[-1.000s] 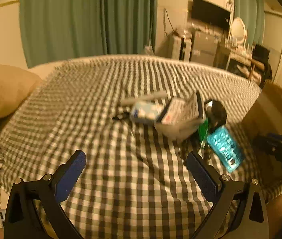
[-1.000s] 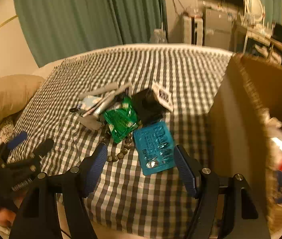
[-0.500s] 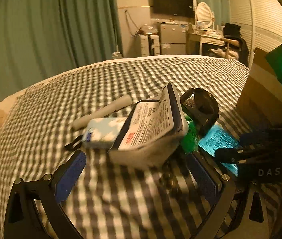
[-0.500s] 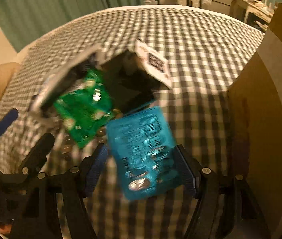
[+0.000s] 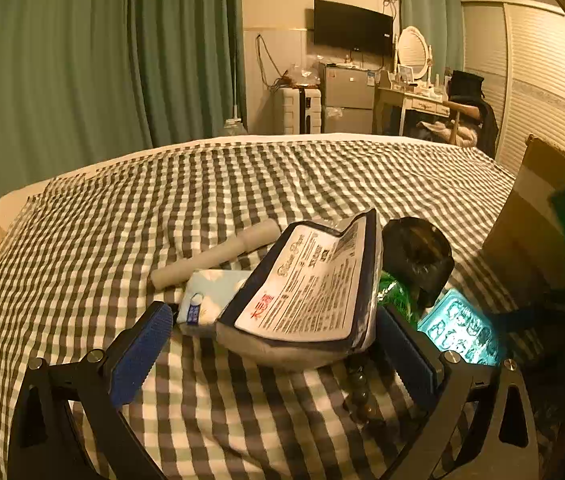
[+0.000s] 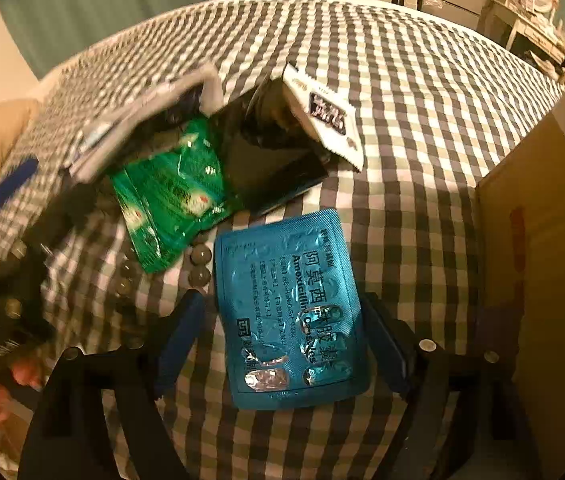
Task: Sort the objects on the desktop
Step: 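Grasp the flat white printed packet with the left tool while the right tool holds the blister pack, then carry the white packet and blister pack into the cardboard box and open both tools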
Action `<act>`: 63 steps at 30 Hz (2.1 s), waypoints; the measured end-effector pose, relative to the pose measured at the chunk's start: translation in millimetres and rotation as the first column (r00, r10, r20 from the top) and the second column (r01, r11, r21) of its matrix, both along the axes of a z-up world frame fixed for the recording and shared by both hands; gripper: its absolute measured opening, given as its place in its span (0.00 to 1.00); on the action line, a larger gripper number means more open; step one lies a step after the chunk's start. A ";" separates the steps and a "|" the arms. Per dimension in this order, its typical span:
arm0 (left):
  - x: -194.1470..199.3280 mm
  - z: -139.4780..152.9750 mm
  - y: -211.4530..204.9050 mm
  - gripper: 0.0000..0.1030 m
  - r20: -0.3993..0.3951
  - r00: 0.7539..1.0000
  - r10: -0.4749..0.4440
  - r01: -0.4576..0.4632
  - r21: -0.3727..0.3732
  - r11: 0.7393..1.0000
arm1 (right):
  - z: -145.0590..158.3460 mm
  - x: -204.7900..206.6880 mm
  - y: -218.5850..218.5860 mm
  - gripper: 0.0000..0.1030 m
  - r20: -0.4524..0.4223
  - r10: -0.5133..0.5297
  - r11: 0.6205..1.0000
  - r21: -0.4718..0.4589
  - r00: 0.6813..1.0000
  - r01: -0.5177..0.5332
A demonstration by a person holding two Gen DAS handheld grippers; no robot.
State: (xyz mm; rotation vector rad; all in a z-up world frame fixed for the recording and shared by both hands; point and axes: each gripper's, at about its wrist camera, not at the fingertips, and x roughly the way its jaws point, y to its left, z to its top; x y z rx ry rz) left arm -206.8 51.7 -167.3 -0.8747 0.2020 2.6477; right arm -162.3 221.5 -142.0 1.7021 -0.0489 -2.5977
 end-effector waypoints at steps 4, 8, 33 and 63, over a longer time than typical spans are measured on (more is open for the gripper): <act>-5.4 -5.5 11.7 1.00 0.010 1.000 -0.023 0.024 -0.027 0.999 | -5.2 -0.6 -7.5 0.77 0.012 0.006 1.000 0.027 1.000 -0.006; -16.5 -7.1 27.1 1.00 -0.006 0.998 -0.059 0.059 -0.057 0.997 | -4.6 0.3 -2.5 0.70 0.003 -0.015 1.000 -0.001 1.000 0.015; 69.1 39.5 -30.9 0.11 0.103 0.994 -0.031 0.015 0.148 0.989 | 59.8 53.4 -2.6 0.69 -0.152 -0.035 0.994 -0.106 0.988 0.019; 76.9 7.6 -7.5 0.07 0.297 0.954 0.023 -0.028 0.011 1.000 | 129.1 126.1 26.1 0.70 -0.320 -0.111 0.961 -0.276 0.941 0.020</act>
